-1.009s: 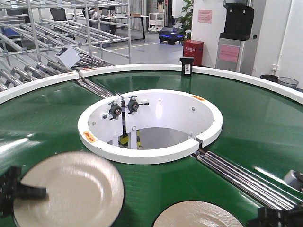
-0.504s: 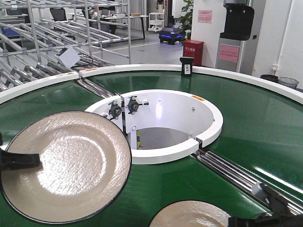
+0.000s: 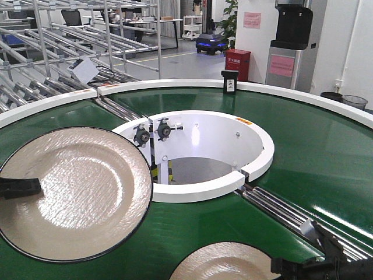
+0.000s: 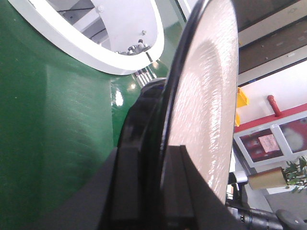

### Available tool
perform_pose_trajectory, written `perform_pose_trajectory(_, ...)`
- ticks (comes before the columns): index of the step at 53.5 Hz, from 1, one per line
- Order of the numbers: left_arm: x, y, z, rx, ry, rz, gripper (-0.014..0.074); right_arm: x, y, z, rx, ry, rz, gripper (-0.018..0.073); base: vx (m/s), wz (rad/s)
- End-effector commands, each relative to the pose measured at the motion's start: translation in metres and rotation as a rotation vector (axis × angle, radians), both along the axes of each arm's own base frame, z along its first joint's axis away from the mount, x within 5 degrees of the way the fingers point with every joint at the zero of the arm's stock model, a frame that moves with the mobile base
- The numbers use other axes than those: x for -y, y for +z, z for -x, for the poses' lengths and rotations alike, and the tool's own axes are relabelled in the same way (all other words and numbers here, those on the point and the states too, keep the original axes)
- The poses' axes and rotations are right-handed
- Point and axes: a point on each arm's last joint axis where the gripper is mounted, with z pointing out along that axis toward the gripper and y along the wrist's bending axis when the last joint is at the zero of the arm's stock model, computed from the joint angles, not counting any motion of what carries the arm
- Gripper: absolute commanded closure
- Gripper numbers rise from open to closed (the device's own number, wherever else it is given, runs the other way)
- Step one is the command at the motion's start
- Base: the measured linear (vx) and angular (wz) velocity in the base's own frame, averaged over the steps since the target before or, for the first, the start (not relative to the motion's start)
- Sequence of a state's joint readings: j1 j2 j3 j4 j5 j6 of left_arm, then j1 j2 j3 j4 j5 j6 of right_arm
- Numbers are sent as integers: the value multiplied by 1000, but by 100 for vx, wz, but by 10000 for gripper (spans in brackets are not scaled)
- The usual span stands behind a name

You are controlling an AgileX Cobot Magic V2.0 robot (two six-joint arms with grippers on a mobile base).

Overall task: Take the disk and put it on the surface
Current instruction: 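Grip each plate rim and lift both plates off the carousel, then hold both plates raised upright in the grippers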

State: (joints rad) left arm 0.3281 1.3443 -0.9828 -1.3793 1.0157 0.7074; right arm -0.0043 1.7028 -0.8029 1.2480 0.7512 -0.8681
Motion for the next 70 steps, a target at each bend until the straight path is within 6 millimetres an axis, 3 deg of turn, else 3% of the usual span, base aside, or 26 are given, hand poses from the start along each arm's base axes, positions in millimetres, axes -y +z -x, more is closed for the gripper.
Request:
perform_pose_trajectory(1, 5, 29, 4, 96, 11, 124, 598, -8, 33, -5, 71, 42, -102, 569, 0, 0)
perform_pose_trajectory(10, -1, 22, 1, 77, 70, 33, 596, -10, 81, -16, 108, 11, -174, 567, 0, 0)
perform_pose_trajectory(20, -8, 7, 2, 5, 87, -149, 595, -10, 150, -13, 189, 57, -129, 567, 0, 0)
perform_pose_trajectory(32, -8, 3, 4, -116, 124, -88, 595, -11, 240, -5, 310, 6, -174, 567, 0, 0)
perform_pose_trajectory(41, 17, 5, 3, -167, 71, 18, 595, -16, 288, -1, 393, -22, -351, 567, 0, 0)
perform_pose_trajectory(47, 48, 10, 2, -167, -4, 89, 595, -17, 303, 2, 430, -10, -399, 567, 0, 0)
perform_pose_trajectory(56, 83, 13, 4, -149, -74, 108, 595, -17, 305, -1, 421, -36, -453, 567, 0, 0)
perform_pose_trajectory(70, 115, 13, 6, -144, -58, 114, 595, -15, 302, -9, 431, -67, -451, 567, 0, 0)
